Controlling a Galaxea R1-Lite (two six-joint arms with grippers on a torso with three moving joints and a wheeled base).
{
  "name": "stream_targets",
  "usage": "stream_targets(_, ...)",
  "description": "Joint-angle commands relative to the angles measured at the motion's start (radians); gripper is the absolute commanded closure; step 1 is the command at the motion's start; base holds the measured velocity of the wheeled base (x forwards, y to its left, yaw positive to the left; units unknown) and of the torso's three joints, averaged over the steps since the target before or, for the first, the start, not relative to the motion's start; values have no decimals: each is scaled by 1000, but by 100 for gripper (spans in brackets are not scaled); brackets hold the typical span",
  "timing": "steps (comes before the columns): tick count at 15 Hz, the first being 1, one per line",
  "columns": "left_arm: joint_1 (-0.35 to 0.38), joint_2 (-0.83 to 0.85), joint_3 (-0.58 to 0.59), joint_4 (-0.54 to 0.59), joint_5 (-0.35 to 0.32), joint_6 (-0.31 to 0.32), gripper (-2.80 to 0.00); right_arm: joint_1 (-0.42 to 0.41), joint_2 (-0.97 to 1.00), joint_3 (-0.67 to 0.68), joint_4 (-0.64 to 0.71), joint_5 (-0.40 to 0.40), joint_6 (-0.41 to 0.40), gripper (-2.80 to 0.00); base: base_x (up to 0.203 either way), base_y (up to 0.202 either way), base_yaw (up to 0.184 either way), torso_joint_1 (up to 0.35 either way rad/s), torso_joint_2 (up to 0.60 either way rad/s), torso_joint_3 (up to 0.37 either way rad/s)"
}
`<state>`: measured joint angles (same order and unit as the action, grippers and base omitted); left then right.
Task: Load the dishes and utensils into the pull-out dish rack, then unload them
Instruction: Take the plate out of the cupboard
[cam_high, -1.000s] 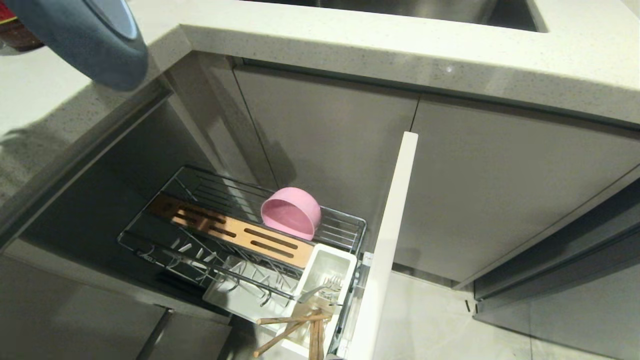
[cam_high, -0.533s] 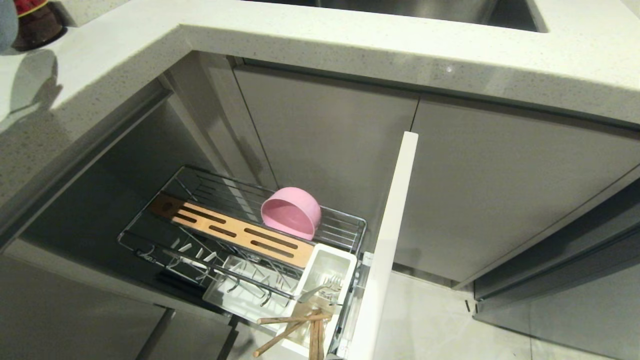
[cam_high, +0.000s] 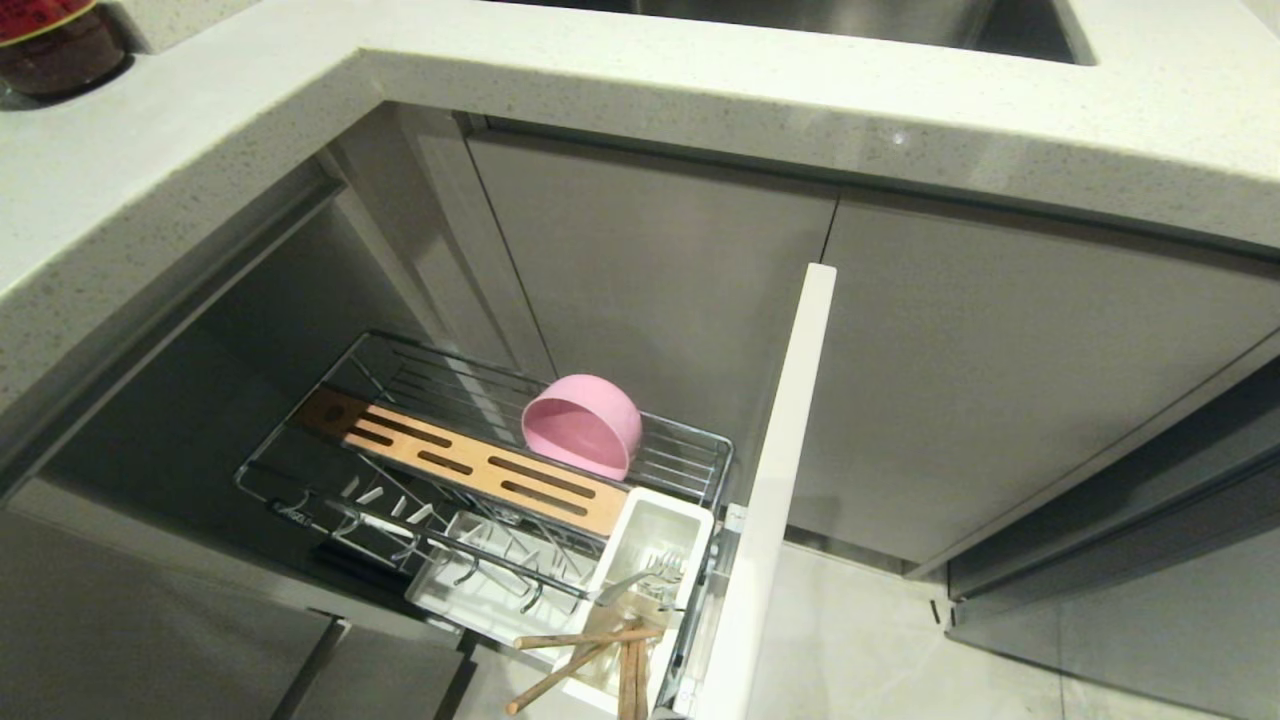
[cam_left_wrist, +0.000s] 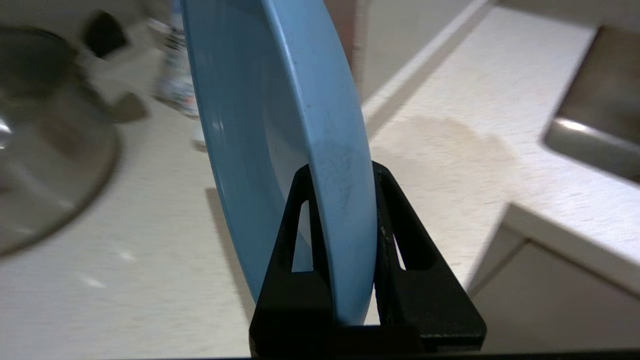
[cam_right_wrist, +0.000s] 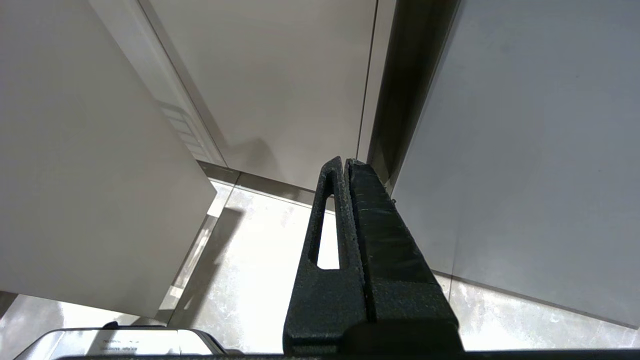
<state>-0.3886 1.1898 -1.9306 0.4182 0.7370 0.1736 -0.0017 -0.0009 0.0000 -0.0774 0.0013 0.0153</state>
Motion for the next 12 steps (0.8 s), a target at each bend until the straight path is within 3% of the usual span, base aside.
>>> stream_targets(1, 142, -61, 2, 100, -102, 42, 0, 0, -1, 26, -1, 0, 0, 0, 0, 0, 0, 0, 0, 0)
stream_targets(5, 352, -90, 16, 345, -162, 127, 0, 0, -1, 26, -1, 0, 0, 0, 0, 0, 0, 0, 0, 0)
stream_targets(7, 394, -93, 27, 476, -157, 159, 0, 0, -1, 26, -1, 0, 0, 0, 0, 0, 0, 0, 0, 0)
stream_targets(12, 494, -96, 85, 577, -2, 200, 0, 0, -1, 26, -1, 0, 0, 0, 0, 0, 0, 0, 0, 0)
